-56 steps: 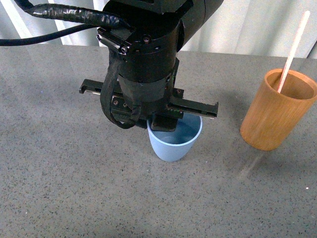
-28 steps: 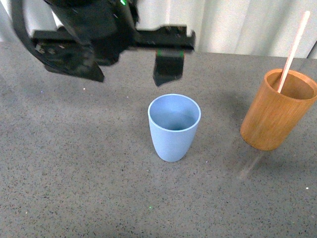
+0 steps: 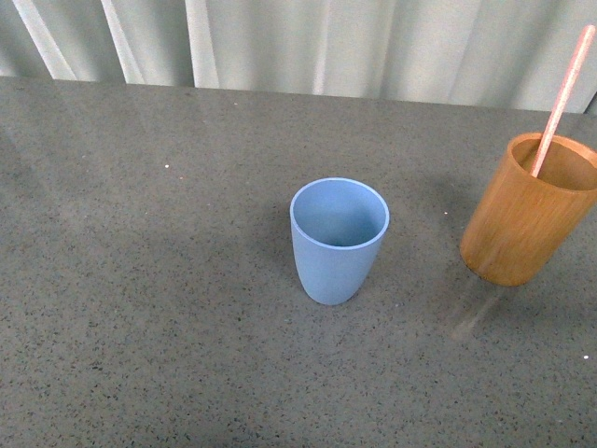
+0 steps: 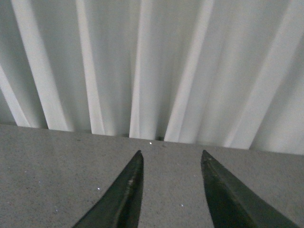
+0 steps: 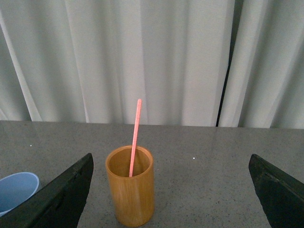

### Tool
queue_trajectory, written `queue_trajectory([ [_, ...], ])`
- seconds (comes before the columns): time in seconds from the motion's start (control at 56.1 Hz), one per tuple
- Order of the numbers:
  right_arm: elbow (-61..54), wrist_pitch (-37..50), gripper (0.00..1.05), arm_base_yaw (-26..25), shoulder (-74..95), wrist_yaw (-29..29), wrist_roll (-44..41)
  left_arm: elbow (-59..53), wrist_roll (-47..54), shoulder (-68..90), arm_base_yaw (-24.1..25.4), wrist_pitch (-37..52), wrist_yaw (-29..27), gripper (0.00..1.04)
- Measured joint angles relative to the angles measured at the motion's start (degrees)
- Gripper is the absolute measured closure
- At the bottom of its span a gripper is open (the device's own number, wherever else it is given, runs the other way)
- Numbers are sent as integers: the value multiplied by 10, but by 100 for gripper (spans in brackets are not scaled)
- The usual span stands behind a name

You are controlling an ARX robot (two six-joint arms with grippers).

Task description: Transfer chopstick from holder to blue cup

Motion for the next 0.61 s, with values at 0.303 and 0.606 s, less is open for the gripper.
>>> queue_trajectory([
  [0.303, 4, -13, 10, -1, 7, -3, 7, -121, 15, -103, 46, 4, 51, 101],
  [0.606, 139, 89, 10, -153, 412, -182, 25, -170, 15, -197, 46, -43, 52, 101],
])
